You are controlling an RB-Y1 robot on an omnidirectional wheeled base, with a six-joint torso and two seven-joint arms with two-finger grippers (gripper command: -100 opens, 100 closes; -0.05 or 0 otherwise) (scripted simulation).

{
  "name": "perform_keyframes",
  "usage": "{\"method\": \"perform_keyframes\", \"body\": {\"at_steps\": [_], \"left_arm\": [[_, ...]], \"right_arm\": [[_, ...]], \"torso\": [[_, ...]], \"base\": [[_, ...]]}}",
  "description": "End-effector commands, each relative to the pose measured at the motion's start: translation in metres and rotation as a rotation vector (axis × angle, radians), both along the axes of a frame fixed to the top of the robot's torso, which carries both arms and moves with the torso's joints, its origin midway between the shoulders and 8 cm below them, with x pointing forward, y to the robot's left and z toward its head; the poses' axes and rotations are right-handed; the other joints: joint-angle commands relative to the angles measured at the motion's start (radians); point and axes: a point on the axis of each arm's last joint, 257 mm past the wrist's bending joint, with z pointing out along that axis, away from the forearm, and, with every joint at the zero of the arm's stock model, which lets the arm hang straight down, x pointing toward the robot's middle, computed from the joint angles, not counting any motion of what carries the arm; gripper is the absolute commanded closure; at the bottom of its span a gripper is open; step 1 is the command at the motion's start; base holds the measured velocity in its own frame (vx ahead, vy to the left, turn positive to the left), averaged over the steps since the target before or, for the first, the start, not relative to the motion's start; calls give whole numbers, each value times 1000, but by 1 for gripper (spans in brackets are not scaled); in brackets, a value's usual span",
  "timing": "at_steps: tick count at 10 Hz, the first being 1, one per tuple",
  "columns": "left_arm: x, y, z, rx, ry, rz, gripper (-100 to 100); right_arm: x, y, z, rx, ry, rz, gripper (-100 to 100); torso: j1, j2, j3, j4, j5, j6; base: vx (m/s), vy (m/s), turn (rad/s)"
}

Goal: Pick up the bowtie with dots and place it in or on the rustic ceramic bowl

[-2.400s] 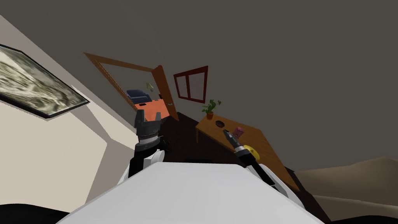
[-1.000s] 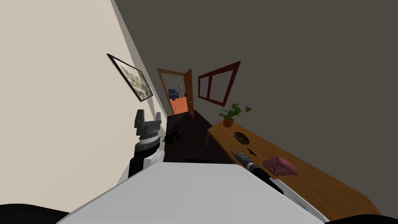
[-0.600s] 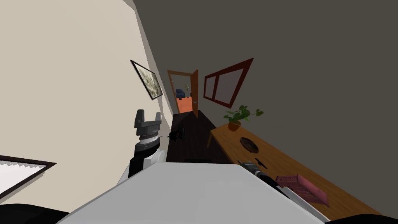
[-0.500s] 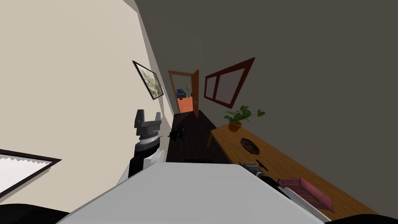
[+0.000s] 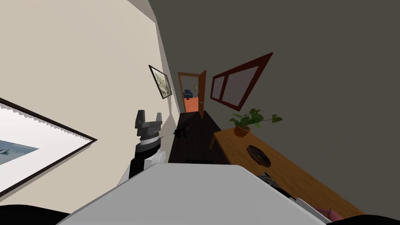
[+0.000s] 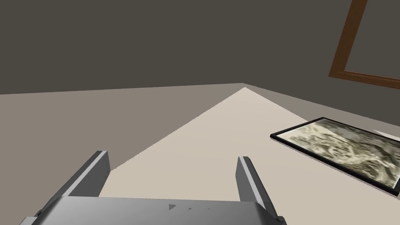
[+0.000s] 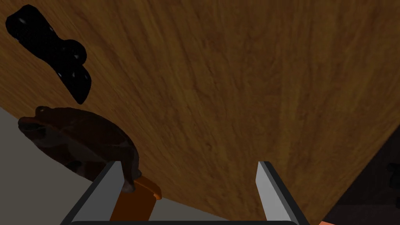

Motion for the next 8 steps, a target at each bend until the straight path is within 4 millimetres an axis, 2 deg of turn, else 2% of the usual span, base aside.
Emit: {"method": "perform_keyframes", "body": {"at_steps": [1,2,4,6,7,8], "left_arm": [[0,0,0,0,0,0,0],[0,0,0,0,0,0,0],[0,0,0,0,0,0,0],[0,0,0,0,0,0,0],[0,0,0,0,0,0,0],[0,0,0,0,0,0,0]], "right_arm": [[-20,-21,-5,-51,70,-2,-100],[-38,-33,-9,-87,123,-2,-100],[-72,-53,-13,-143,215,-2,-100],[-99,-63,-18,-176,285,-3,-100],[-123,-59,-27,-180,339,-5,-100],[-106,-57,-25,-174,306,-5,-100]], "torso": [[0,0,0,0,0,0],[1,0,0,0,0,0],[-2,0,0,0,0,0],[0,1,1,0,0,0],[2,1,0,0,0,0],[1,1,1,0,0,1]], "base": [[-14,-92,224],[-15,-113,464],[-36,-135,287],[-40,-88,228],[-53,-106,216],[-27,-58,40]]}}
